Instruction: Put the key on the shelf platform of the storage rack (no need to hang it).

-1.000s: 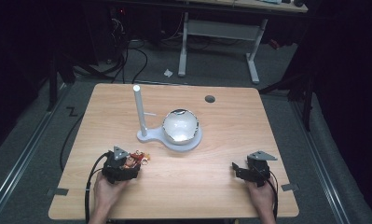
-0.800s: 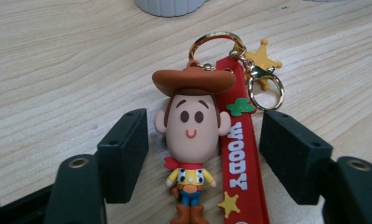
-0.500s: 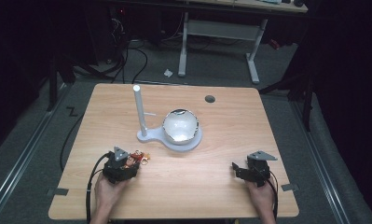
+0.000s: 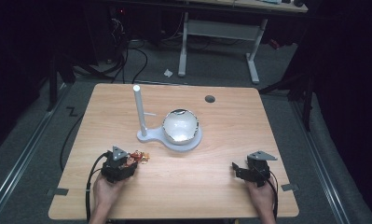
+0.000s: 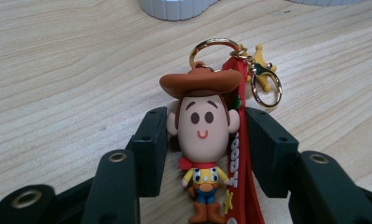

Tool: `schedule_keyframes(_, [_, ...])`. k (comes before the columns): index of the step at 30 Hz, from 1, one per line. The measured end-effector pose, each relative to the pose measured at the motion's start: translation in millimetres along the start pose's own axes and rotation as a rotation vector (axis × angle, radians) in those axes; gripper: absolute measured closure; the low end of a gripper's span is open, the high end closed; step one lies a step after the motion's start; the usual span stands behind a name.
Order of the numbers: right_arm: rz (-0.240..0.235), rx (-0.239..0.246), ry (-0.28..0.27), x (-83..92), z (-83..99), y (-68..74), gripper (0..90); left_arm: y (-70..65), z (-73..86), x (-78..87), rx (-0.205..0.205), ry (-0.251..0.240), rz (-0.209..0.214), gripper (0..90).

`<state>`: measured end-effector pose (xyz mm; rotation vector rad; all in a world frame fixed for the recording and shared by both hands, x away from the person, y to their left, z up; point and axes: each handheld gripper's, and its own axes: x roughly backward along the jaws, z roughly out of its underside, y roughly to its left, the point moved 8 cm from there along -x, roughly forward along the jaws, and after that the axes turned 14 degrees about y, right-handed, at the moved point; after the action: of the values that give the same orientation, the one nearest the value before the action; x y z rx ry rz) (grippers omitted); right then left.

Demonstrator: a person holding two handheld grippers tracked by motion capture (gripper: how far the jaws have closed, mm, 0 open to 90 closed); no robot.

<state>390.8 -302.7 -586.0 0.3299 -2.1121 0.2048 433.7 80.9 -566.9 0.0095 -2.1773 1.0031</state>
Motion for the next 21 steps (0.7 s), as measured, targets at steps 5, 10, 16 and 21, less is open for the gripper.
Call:
schedule_keyframes(5, [0.000,0.000,0.000,0.0,0.0,-0.1,27.7,-1.0,0.1,1.7,0.010,0.003,0.008,52.3])
schedule_keyframes(10, [0.000,0.001,0.000,0.0,0.0,-0.1,27.7,-1.1,-0.6,3.3,0.003,0.005,0.014,52.4])
schedule_keyframes(16, [0.000,0.000,0.000,0.0,0.0,-0.1,27.7,-2.7,-2.2,8.8,0.019,0.007,0.023,52.5])
schedule_keyframes(21, [0.000,-0.002,0.000,0.0,0.0,0.0,27.6,-7.7,-6.8,17.3,0.021,0.002,0.041,52.5])
